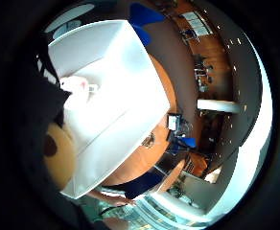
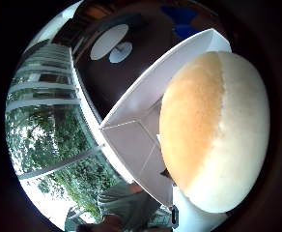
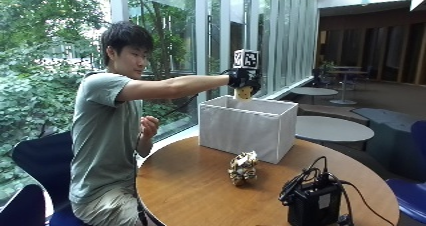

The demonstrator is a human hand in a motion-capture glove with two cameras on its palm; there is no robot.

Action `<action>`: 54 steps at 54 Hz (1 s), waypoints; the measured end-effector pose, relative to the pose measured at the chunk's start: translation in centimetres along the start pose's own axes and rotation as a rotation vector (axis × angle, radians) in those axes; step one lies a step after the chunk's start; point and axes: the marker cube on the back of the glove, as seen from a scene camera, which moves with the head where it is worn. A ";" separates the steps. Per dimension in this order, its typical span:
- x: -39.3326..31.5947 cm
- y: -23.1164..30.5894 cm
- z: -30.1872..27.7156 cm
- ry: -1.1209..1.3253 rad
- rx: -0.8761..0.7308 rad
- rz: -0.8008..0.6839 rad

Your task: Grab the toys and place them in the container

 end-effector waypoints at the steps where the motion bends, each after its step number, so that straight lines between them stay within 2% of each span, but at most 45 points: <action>1: 1.0 0.1 0.3 0.042 -0.010 0.051; 9: 2.6 0.5 0.2 0.078 -0.027 0.078; 16: 1.7 0.4 -0.3 -0.074 -0.075 0.110; 22: 1.2 0.5 -1.0 0.059 -0.079 0.021; 30: 3.4 2.2 -3.6 0.092 -0.025 0.072; 37: 8.0 5.2 -5.5 0.126 -0.033 0.116; 42: 10.9 7.1 -6.6 0.122 -0.029 0.218; 46: 13.6 8.6 -7.4 0.076 -0.019 0.361; 54: 19.9 13.2 -6.8 0.118 -0.039 0.312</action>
